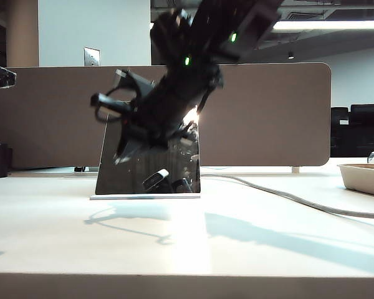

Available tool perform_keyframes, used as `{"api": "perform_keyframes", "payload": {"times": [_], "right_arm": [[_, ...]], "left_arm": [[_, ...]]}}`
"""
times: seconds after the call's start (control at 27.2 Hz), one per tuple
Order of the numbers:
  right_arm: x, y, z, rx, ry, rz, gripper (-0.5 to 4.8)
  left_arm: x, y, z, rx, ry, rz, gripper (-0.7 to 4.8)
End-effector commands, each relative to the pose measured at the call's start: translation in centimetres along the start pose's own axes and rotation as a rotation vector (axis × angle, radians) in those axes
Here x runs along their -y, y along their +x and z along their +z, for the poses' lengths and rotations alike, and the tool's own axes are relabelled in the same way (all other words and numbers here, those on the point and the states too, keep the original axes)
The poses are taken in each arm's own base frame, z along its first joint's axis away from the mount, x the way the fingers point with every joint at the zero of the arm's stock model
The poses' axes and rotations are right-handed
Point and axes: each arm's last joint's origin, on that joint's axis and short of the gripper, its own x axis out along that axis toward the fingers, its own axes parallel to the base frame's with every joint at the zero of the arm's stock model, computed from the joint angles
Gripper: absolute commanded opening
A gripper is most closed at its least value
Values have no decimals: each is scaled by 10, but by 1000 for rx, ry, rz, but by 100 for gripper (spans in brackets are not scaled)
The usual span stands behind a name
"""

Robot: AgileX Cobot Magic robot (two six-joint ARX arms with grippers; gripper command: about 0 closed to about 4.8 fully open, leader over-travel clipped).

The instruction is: Push the base of the mirror on the table to move it forward for a short distance.

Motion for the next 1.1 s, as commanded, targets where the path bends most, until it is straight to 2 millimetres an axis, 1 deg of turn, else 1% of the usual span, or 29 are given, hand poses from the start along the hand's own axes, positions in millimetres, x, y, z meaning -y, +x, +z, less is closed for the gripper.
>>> {"api": "perform_keyframes", "payload": {"times": [0.04,0.15,0.26,0.33,0.44,0.52,0.63,0.74,0.92,0.99,1.1], "right_arm": [[-6,-22,9,-27,-39,-27,-7],[-14,-51,15,6,-65,-72,-7],[-23,-89,19,79,-67,-137,-7],[-28,-118,20,136,-59,-161,-7],[-36,-163,12,218,-47,-193,-7],[-42,-194,4,285,-46,-235,-7],[-50,-234,-13,379,-44,-300,-7],[-54,-268,-31,472,-29,-359,-7],[-57,-311,-61,559,-12,-370,-7],[-57,-324,-74,571,12,-374,-7],[-54,-338,-94,579,37,-362,-7]], "left_arm": [[0,0,1,13,4,-4,-1],[0,0,1,13,4,-4,-1],[0,0,1,13,4,-2,-1],[-1,0,2,14,4,8,-1],[-5,0,2,14,6,46,-1],[-9,0,2,15,7,87,-1],[-17,-1,2,16,10,169,-1],[-26,-3,2,17,14,267,-1],[-41,-8,2,19,20,429,-1],[-46,-11,3,20,22,486,-1],[-52,-14,3,21,24,552,-1]]}}
